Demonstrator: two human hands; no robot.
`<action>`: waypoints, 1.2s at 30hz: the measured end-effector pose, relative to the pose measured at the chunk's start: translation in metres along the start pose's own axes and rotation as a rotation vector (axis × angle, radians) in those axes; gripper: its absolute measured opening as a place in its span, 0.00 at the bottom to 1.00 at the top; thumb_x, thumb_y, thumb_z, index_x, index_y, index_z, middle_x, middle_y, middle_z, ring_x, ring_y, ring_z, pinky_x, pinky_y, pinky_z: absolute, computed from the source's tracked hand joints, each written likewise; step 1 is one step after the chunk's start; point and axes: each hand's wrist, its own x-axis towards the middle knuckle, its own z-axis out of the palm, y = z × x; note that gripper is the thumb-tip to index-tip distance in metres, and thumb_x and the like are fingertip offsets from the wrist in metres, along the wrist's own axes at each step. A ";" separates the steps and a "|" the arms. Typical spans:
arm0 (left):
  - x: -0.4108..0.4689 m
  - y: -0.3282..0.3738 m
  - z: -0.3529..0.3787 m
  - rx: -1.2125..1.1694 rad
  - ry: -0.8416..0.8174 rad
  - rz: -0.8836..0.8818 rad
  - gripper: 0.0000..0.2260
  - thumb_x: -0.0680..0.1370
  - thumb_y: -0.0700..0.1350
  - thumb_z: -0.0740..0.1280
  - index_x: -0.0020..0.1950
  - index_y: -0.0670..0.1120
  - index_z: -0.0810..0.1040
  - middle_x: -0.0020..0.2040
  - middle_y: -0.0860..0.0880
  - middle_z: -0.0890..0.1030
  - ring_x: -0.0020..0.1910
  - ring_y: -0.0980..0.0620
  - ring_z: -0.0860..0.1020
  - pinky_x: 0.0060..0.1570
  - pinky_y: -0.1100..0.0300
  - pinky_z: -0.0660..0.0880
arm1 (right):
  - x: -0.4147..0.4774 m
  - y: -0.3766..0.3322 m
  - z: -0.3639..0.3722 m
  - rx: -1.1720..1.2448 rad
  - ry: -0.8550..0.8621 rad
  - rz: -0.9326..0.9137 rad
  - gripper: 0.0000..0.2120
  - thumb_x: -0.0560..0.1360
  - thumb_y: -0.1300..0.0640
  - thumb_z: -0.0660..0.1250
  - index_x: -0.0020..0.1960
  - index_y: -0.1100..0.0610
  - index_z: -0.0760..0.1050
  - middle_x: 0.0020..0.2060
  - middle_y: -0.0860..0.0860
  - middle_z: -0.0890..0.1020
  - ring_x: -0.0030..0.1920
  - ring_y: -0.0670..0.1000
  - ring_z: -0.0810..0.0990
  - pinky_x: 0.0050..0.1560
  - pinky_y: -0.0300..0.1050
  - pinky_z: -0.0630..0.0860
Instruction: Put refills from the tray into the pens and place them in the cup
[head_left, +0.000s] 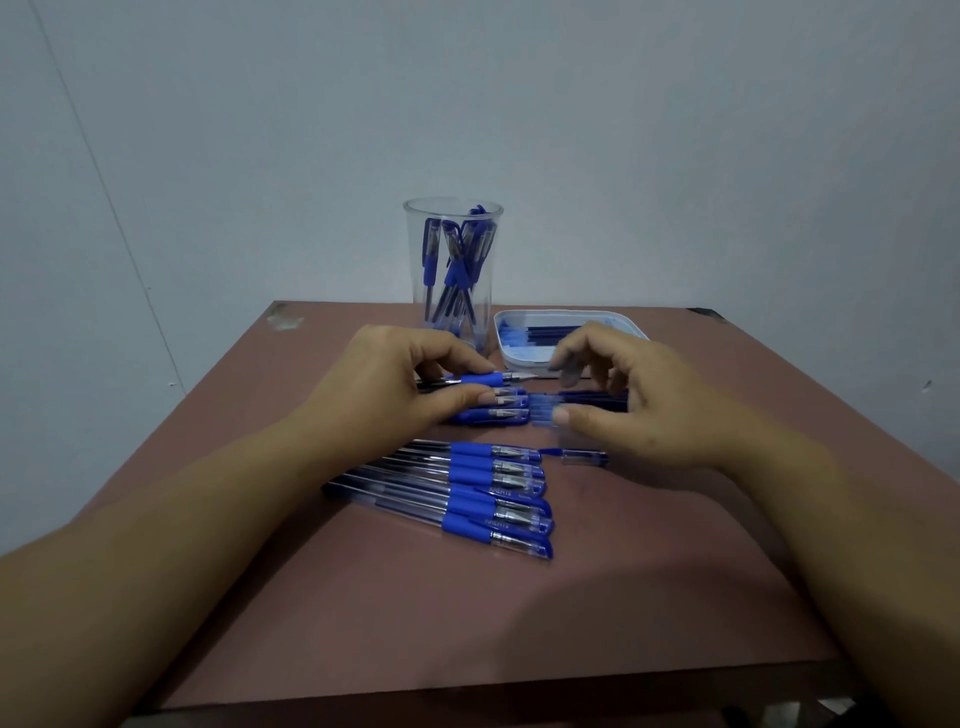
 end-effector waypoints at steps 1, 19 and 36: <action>0.000 -0.001 -0.001 -0.012 0.009 -0.014 0.08 0.67 0.57 0.72 0.45 0.65 0.79 0.35 0.63 0.81 0.37 0.60 0.78 0.35 0.72 0.71 | -0.002 0.002 -0.005 -0.039 -0.035 0.005 0.12 0.68 0.46 0.72 0.51 0.43 0.76 0.46 0.40 0.78 0.47 0.42 0.76 0.46 0.33 0.69; 0.000 -0.003 0.000 -0.021 -0.022 -0.057 0.08 0.69 0.52 0.75 0.45 0.62 0.81 0.37 0.60 0.82 0.36 0.62 0.78 0.34 0.73 0.71 | 0.003 0.003 0.009 -0.017 0.149 -0.029 0.08 0.75 0.55 0.70 0.47 0.43 0.74 0.36 0.51 0.79 0.35 0.49 0.74 0.35 0.38 0.71; -0.003 0.002 0.004 0.068 0.049 0.097 0.08 0.71 0.49 0.75 0.50 0.53 0.86 0.37 0.67 0.79 0.37 0.57 0.79 0.35 0.73 0.70 | 0.008 -0.006 0.027 0.002 0.241 -0.164 0.07 0.75 0.51 0.69 0.50 0.39 0.76 0.41 0.40 0.81 0.41 0.46 0.79 0.40 0.43 0.75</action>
